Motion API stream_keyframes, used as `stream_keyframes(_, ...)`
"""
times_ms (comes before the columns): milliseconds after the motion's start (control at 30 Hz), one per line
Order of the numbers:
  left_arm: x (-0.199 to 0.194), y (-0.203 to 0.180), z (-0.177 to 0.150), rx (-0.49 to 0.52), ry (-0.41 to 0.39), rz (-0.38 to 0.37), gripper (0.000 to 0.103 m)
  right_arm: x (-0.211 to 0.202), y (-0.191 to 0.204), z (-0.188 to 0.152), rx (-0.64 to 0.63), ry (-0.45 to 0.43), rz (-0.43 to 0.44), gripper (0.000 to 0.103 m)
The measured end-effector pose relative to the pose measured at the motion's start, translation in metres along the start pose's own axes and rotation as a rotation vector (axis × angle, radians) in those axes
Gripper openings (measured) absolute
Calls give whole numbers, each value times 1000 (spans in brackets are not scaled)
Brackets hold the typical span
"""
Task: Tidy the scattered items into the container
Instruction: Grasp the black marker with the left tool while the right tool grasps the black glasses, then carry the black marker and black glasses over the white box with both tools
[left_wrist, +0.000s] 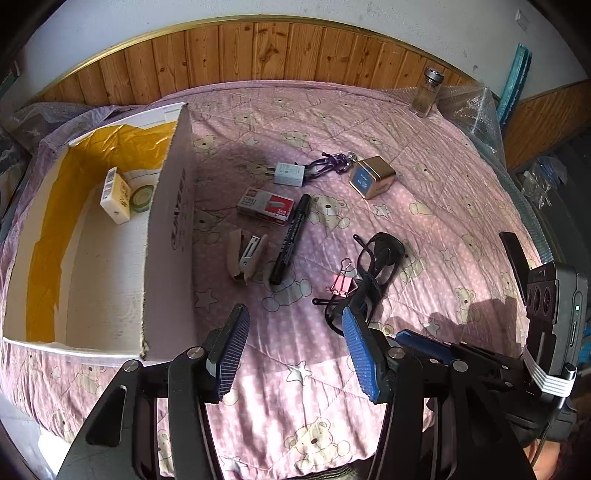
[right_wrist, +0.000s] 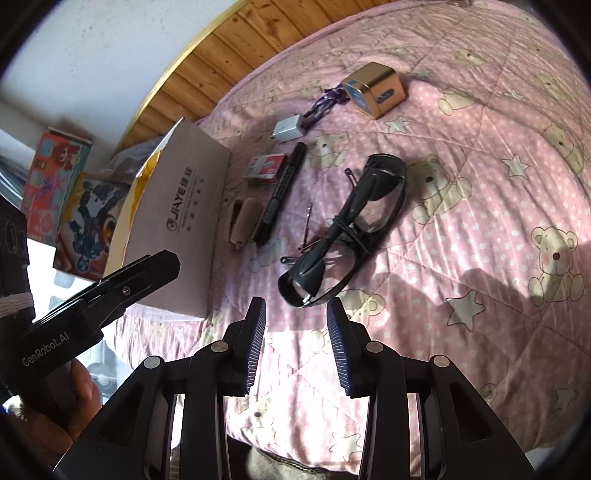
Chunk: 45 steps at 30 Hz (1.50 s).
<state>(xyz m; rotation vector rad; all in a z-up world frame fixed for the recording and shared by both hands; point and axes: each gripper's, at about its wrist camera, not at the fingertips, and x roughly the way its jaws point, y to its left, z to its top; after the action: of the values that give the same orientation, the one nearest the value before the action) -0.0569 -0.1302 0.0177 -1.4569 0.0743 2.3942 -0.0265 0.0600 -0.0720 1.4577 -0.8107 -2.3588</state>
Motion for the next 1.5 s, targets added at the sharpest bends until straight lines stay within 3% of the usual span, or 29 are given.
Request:
stream_keyframes(333,72,6,38,-20,61,-22,54,21,-36,24,153,-22,-66,54)
stream_keyframes(700,151,9,61,-24,135,-33,54,57,-21,52,72,-25,-196,66)
stream_keyframes(833,154,4,63,27,91,-32,54,69,-3,54,-52,-26,-302,66)
stream_keyframes(900,154,2,63,58,73,-16,53,74,8,50,-133,-26,-376,61)
stream_keyframes(967,153,1,61,95,60,6,30,74,12,47,-187,-46,-414,47)
stream_keyframes(1000,152,2,60,92,57,2,28,73,10,46,-191,-45,-405,42)
stream_keyframes(1067,149,9,60,69,60,-13,15,69,7,47,-169,-44,-386,41)
stream_keyframes(1200,138,15,55,31,60,-59,14,49,2,46,-95,-71,-320,41)
stream_keyframes(1500,88,10,45,-9,4,-150,14,11,13,37,-48,-123,-281,41)
